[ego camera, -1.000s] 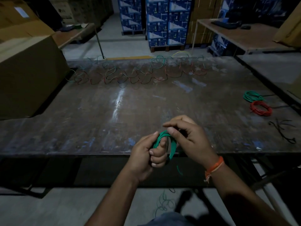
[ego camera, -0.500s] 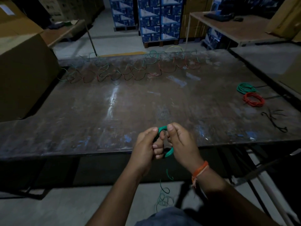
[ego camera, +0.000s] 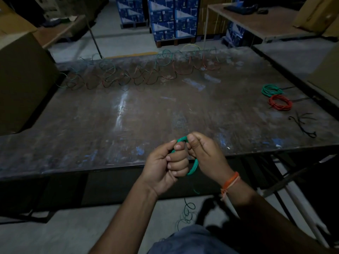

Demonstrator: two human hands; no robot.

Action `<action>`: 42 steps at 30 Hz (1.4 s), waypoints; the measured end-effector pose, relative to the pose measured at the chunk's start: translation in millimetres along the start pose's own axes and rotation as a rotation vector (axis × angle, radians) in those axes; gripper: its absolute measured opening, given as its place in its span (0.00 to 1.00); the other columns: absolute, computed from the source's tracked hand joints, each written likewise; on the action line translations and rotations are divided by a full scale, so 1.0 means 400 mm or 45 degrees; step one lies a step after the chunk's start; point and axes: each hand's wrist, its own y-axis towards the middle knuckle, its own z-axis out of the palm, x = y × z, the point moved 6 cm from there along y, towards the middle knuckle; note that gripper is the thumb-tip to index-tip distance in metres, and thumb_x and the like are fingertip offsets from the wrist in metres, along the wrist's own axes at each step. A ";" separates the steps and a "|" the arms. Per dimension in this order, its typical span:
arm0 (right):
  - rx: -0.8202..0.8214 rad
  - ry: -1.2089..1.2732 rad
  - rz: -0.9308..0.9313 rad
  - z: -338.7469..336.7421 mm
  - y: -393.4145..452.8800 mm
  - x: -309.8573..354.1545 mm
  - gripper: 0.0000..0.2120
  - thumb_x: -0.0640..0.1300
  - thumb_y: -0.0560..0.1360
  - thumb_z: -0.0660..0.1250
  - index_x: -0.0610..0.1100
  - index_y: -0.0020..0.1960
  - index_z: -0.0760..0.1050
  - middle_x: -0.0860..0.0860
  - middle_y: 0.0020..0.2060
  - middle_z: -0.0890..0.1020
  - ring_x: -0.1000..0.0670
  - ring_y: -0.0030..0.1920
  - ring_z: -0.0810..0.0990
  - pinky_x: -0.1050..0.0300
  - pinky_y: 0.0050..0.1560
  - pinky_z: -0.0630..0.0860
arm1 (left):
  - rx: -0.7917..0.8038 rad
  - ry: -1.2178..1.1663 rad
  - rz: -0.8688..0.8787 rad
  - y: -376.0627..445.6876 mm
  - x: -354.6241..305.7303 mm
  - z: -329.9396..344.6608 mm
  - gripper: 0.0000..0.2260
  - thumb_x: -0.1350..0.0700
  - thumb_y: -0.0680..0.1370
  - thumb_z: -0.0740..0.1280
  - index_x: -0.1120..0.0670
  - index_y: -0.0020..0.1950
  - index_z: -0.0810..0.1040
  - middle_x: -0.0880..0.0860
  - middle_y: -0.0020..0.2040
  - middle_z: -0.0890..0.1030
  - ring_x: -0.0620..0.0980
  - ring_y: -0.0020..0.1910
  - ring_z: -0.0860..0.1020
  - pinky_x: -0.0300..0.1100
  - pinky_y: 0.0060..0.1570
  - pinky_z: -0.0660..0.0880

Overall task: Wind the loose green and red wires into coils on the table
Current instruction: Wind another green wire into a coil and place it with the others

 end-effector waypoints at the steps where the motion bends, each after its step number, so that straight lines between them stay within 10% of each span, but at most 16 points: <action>1: -0.006 -0.021 -0.007 -0.001 -0.001 0.000 0.15 0.54 0.84 0.56 0.55 0.39 0.70 0.58 0.30 0.72 0.56 0.32 0.70 0.53 0.33 0.68 | -0.016 -0.019 0.015 0.003 0.003 -0.003 0.10 0.53 0.81 0.57 0.53 0.43 0.72 0.44 0.28 0.58 0.41 0.24 0.55 0.35 0.26 0.53; 17: -0.011 -0.003 -0.006 -0.003 -0.007 -0.012 0.16 0.52 0.84 0.57 0.49 0.39 0.70 0.58 0.29 0.72 0.58 0.32 0.70 0.56 0.34 0.68 | -0.034 -0.271 0.009 -0.010 0.035 -0.016 0.12 0.53 0.83 0.54 0.56 0.48 0.73 0.45 0.30 0.61 0.42 0.26 0.58 0.37 0.31 0.55; 24: 0.393 0.228 0.032 -0.001 -0.007 -0.026 0.08 0.47 0.81 0.63 0.43 0.50 0.76 0.50 0.38 0.78 0.53 0.41 0.76 0.58 0.46 0.73 | -0.131 -0.203 0.132 -0.034 -0.018 -0.042 0.11 0.54 0.82 0.55 0.53 0.42 0.72 0.45 0.28 0.59 0.41 0.24 0.55 0.35 0.26 0.52; 30: 0.754 -0.769 0.491 -0.074 -0.073 -0.239 0.14 0.51 0.79 0.70 0.42 0.42 0.83 0.51 0.34 0.80 0.53 0.39 0.78 0.56 0.46 0.73 | -0.091 -0.113 0.185 -0.077 -0.080 -0.034 0.10 0.54 0.82 0.55 0.52 0.42 0.69 0.44 0.28 0.59 0.42 0.23 0.56 0.36 0.25 0.52; 32: 0.501 -1.296 0.802 -0.109 -0.067 -0.292 0.14 0.51 0.81 0.66 0.42 0.51 0.84 0.45 0.45 0.85 0.45 0.51 0.83 0.53 0.53 0.76 | -0.044 -0.082 0.164 -0.079 -0.077 -0.019 0.10 0.53 0.82 0.54 0.52 0.43 0.69 0.44 0.28 0.59 0.42 0.24 0.56 0.36 0.25 0.52; 35: 0.177 -1.223 0.751 -0.015 -0.045 -0.288 0.11 0.45 0.82 0.63 0.41 0.55 0.82 0.42 0.53 0.85 0.44 0.55 0.83 0.56 0.54 0.76 | -0.023 -0.068 0.137 -0.067 -0.064 -0.005 0.10 0.53 0.82 0.54 0.53 0.43 0.70 0.44 0.28 0.59 0.42 0.23 0.56 0.36 0.25 0.52; 39: 1.151 -0.177 0.825 0.208 -0.186 -0.273 0.09 0.41 0.83 0.62 0.41 0.54 0.81 0.52 0.42 0.85 0.60 0.40 0.83 0.66 0.40 0.75 | 0.019 -0.080 0.116 -0.062 -0.072 0.006 0.10 0.53 0.82 0.55 0.53 0.43 0.70 0.44 0.28 0.59 0.42 0.23 0.57 0.36 0.25 0.52; 42: 1.115 -0.614 0.943 0.114 -0.191 -0.371 0.11 0.42 0.81 0.62 0.38 0.50 0.82 0.41 0.46 0.86 0.40 0.49 0.86 0.55 0.44 0.79 | 0.019 -0.082 0.118 -0.074 -0.076 0.003 0.09 0.53 0.81 0.56 0.53 0.43 0.69 0.44 0.28 0.59 0.42 0.23 0.57 0.36 0.25 0.50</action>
